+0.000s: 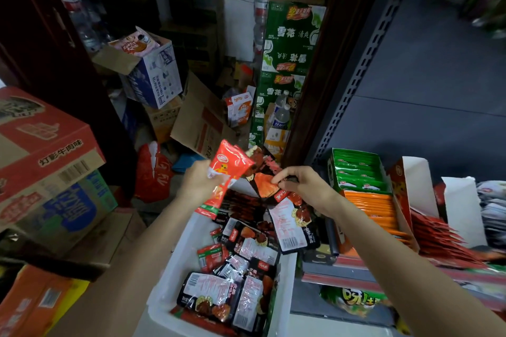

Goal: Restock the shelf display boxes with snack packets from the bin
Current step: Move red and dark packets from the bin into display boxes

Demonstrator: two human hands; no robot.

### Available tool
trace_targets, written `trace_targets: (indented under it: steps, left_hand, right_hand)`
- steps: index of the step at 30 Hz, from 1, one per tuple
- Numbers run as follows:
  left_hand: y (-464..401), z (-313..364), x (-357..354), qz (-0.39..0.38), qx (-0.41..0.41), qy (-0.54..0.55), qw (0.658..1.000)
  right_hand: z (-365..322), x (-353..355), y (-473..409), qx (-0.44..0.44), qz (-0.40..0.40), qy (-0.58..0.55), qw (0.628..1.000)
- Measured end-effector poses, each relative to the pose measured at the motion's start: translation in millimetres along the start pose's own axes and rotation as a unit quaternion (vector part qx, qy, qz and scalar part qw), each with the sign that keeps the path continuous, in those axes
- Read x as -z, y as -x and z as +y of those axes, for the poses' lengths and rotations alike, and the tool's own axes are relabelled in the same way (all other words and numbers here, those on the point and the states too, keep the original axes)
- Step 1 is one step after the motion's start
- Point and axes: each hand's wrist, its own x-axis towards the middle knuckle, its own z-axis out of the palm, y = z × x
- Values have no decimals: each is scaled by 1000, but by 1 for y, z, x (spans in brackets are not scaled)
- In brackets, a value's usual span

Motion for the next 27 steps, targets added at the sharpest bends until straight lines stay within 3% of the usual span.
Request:
trace_targets:
  steps: [3, 5, 7, 9, 12, 14, 16, 18, 20, 23, 25, 27]
  left_hand:
    - [5, 2, 0, 7, -84, -100, 991]
    - [9, 7, -7, 88, -145, -215, 962]
    - [13, 13, -9, 155, -163, -264, 938]
    - [14, 16, -9, 145, -192, -275, 931]
    - [12, 16, -12, 100, -230, -286, 925]
    - [8, 14, -14, 96, -178, -249, 947]
    - [6, 12, -16, 112, -87, -132, 981]
    - [3, 11, -16, 142, 1, -30, 989]
    - [-1, 8, -16, 167, 79, 27, 982]
    - [-10, -2, -12, 146, 126, 63, 979]
    - [-16, -6, -8, 115, 119, 101, 981]
    - [-16, -3, -4, 61, 92, 143, 984]
  right_hand:
    - [-8, 4, -2, 15, 5, 2, 1000]
    - [-15, 4, -5, 6, 12, -41, 999]
    - [-16, 3, -7, -11, -2, -74, 997]
    - [-16, 2, -7, -21, -32, -66, 997]
    - [-20, 2, -6, -30, -72, 77, 994]
    - [-24, 2, -7, -28, -60, 234, 970]
    - [-27, 2, -8, 1, -29, 340, 940]
    - [-26, 3, -5, 34, 25, 320, 947]
    - [-25, 2, 1, 46, 77, 214, 973]
    - [-26, 2, 6, 22, 71, 99, 992]
    - [-25, 6, 4, 10, 32, 180, 983]
    - [-25, 8, 2, 18, -9, 311, 950]
